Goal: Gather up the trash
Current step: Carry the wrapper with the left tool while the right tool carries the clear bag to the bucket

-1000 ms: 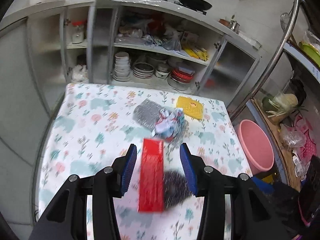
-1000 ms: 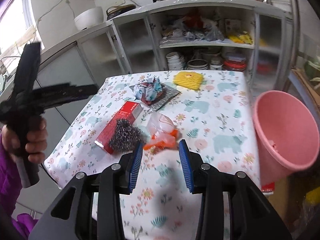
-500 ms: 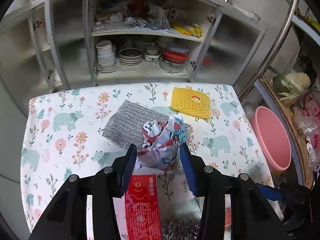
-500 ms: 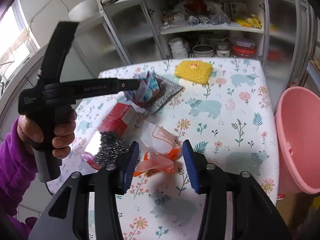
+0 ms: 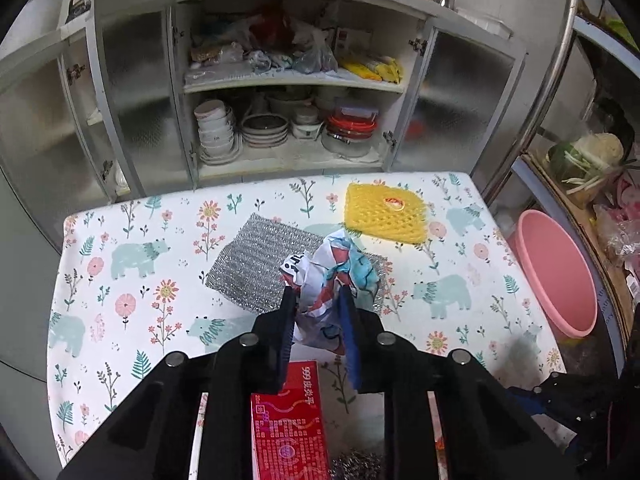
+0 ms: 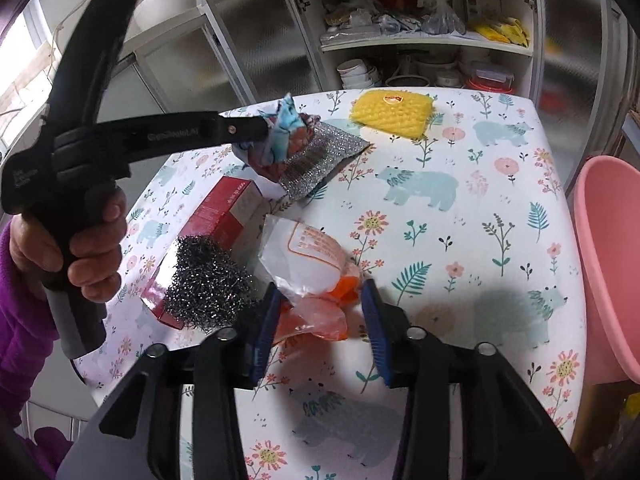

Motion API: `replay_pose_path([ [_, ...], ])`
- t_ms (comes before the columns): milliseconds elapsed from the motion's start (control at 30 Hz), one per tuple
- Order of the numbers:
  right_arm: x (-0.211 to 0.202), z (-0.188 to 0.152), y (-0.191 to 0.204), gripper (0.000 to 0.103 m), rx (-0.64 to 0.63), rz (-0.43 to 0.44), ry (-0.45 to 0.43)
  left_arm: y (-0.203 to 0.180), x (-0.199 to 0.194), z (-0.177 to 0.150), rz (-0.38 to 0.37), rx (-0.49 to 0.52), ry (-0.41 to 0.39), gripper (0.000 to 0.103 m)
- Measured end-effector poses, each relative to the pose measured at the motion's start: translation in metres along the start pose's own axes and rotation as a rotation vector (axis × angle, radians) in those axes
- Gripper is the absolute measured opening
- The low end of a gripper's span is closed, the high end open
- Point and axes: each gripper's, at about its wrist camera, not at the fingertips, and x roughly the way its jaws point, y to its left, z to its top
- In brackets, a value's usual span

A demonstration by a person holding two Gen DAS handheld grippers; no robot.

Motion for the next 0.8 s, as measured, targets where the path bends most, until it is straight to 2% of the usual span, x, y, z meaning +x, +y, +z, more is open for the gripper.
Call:
replay_pose_path([
  [233, -0.022, -0.004, 0.000, 0.035, 0.011, 0.007, -0.065, -0.007, -0.034, -0.001, -0.011, -0.007, -0.067, 0.020],
  [467, -0.057, -0.011, -0.015, 0.035, 0.047, -0.026, -0.146, -0.027, -0.062, -0.004, -0.046, -0.011, -0.108, 0.020],
  [633, -0.085, -0.017, -0.039, 0.035, 0.098, -0.073, -0.204, -0.060, -0.070, -0.009, -0.094, 0.014, -0.123, 0.020],
  [800, -0.113, -0.025, -0.074, 0.035, 0.166, -0.163, -0.258, -0.101, -0.068, -0.008, -0.155, 0.049, -0.130, 0.020],
])
